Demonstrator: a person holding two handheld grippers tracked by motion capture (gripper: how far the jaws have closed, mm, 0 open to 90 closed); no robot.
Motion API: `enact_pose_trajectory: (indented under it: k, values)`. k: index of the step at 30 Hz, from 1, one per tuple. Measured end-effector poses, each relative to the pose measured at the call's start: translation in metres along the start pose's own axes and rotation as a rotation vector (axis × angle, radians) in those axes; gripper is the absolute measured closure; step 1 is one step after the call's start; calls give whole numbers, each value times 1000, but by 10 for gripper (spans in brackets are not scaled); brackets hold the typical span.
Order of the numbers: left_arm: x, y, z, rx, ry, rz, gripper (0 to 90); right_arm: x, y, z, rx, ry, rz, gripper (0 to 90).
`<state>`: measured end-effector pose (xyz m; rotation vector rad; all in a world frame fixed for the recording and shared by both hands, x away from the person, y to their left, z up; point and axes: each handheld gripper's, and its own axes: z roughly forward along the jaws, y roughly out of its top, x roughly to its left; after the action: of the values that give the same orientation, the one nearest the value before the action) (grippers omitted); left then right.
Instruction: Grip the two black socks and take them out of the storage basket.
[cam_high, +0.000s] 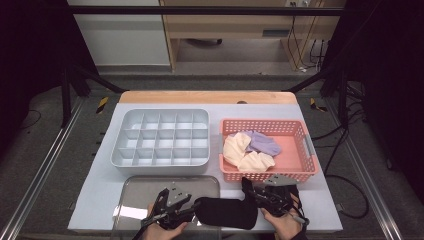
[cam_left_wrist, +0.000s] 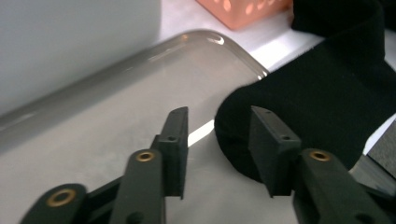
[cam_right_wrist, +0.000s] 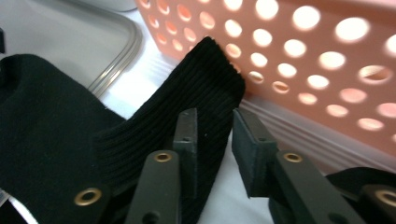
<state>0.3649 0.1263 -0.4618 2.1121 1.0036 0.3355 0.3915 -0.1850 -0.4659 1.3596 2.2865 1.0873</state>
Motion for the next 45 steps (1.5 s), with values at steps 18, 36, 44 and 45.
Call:
enact_pose_trajectory:
  k: [18,36,44,45]
  values:
    - [-1,-4,8,37,-40,11,872,2,2,1,43,23,-2,885]
    - [11,-21,-15,11,-34,-22,770,17,4,9,48,22,-60,752]
    - [17,-15,-19,-35,-23,-46,582,-2,6,-11,-80,-12,-10,685]
    - [17,-15,-18,-31,-23,-44,578,-4,5,-9,-75,-20,-11,680]
